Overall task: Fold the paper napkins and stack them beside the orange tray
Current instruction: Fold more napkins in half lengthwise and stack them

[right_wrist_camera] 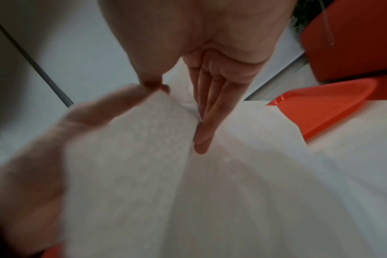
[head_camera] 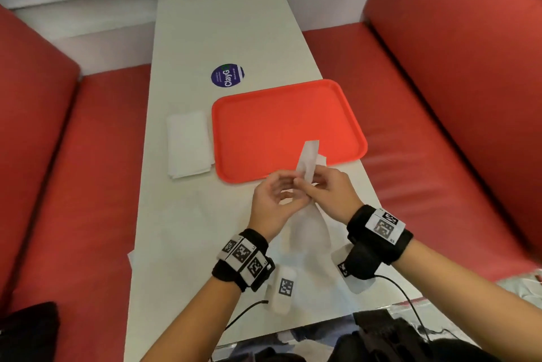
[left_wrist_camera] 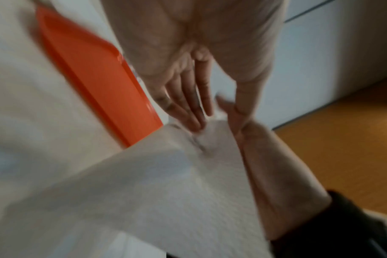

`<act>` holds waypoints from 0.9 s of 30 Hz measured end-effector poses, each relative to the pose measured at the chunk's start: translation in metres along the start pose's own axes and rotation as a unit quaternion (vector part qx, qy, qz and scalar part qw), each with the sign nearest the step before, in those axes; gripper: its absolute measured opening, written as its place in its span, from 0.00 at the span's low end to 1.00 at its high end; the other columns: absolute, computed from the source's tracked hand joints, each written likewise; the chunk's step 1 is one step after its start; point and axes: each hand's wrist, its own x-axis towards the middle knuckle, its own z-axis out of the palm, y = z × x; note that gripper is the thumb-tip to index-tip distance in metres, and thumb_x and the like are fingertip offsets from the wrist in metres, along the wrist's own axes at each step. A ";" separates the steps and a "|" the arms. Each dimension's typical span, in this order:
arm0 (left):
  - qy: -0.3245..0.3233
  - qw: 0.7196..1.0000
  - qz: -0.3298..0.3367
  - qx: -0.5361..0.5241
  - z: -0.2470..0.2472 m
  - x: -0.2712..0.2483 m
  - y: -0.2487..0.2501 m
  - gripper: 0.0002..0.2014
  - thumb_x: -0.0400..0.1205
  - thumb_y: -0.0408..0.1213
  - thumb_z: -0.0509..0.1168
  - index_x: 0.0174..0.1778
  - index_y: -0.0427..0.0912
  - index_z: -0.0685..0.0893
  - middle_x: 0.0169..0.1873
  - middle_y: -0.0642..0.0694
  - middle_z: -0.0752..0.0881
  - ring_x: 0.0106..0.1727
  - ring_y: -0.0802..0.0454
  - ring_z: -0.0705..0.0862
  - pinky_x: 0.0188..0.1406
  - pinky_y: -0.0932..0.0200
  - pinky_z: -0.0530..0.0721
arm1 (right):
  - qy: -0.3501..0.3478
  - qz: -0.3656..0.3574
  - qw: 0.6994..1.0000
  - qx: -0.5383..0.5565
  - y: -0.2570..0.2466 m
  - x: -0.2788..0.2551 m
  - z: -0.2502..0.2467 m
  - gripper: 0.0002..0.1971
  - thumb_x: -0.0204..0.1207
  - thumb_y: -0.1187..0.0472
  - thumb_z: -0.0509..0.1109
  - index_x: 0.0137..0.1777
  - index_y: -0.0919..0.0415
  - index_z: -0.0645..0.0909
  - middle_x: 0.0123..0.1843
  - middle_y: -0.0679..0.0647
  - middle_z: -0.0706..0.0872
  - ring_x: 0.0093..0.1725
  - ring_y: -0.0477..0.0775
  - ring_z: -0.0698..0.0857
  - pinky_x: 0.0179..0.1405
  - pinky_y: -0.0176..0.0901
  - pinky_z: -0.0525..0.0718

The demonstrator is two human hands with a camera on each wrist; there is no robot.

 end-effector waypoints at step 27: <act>0.147 0.969 -0.177 0.091 -0.115 -0.010 -0.031 0.09 0.71 0.34 0.80 0.46 0.42 0.91 0.43 0.48 0.93 0.45 0.50 0.91 0.46 0.56 0.89 | -0.030 0.115 0.993 -0.004 0.012 0.036 0.033 0.12 0.73 0.65 0.77 0.56 0.61 0.87 0.45 0.58 0.92 0.39 0.58 0.90 0.30 0.42 0.87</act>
